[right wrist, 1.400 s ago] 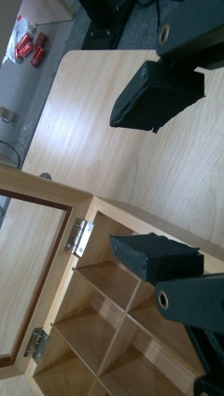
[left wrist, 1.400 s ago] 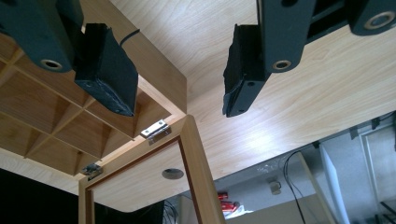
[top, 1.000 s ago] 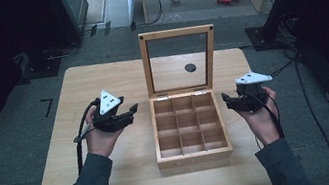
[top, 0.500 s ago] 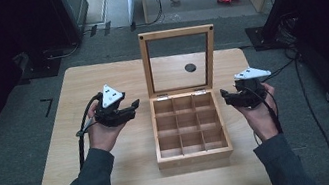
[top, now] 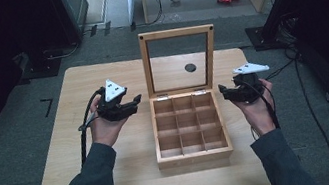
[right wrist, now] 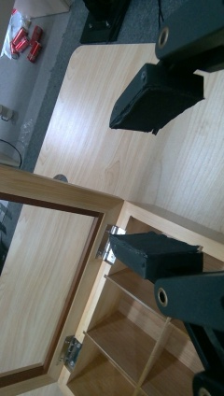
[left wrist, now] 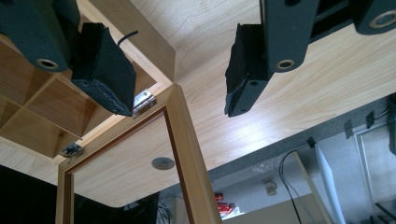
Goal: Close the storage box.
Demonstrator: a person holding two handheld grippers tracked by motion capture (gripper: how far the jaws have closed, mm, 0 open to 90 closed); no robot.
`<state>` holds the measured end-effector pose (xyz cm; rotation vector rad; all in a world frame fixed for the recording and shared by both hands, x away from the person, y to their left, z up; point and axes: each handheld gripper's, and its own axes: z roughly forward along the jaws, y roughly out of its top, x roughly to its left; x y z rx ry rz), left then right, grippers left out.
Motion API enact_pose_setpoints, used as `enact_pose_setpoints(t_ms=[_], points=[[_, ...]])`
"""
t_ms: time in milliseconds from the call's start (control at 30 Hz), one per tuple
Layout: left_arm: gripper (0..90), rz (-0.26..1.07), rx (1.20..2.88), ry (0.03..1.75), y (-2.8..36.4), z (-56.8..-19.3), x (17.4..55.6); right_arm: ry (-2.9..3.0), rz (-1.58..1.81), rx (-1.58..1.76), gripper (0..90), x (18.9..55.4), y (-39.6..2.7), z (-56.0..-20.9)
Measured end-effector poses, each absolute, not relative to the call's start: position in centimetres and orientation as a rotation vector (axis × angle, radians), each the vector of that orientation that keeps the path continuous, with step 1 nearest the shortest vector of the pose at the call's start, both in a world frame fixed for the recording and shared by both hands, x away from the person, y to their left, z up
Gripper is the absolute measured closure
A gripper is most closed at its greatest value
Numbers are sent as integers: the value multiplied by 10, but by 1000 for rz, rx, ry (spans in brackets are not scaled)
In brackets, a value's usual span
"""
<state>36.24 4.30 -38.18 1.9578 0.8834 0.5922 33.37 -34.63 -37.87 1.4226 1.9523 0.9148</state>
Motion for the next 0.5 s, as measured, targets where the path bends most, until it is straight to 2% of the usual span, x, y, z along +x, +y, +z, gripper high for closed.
enact_pose_setpoints(t_ms=[500], points=[[430,587,1968,895,33,-379,379,1934,977,1437,399,350,-346,-368]])
